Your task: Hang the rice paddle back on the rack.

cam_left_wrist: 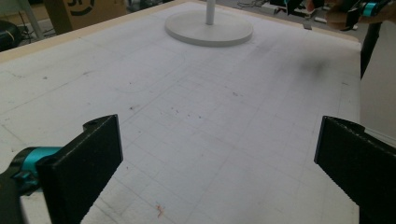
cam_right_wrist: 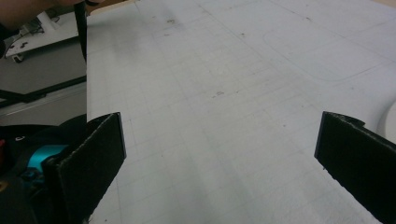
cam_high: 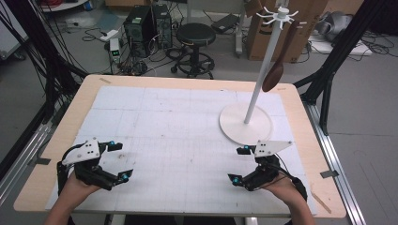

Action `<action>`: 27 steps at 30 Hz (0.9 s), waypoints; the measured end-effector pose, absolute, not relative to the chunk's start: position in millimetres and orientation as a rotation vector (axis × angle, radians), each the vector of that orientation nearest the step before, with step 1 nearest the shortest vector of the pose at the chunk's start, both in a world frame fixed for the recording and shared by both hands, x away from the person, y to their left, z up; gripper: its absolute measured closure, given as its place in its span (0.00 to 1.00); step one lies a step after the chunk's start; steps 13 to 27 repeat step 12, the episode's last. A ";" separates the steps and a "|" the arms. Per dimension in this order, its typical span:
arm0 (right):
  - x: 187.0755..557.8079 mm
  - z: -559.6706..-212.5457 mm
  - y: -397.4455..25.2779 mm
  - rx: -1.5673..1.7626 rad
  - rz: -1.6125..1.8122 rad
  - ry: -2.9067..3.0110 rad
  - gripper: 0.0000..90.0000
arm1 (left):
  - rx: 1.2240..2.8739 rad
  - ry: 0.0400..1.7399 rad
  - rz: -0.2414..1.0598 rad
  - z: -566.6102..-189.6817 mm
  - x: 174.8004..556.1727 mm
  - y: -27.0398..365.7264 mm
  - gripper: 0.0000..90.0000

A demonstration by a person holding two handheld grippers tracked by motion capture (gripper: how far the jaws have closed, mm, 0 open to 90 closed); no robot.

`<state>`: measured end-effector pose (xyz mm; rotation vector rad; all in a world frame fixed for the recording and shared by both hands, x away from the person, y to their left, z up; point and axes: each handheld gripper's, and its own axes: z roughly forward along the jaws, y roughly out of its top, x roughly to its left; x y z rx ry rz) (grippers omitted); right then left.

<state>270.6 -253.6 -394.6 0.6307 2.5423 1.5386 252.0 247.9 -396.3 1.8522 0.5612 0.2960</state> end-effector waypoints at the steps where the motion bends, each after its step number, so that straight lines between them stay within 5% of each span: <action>1: 270.1 -395.0 -254.3 0.633 1.542 2.544 0.01 | 1.850 0.558 0.294 -396.2 251.9 247.9 0.02; 27: 266.5 -399.0 -259.8 0.650 1.541 2.534 0.01 | 1.853 0.552 0.291 -397.7 252.6 245.0 0.02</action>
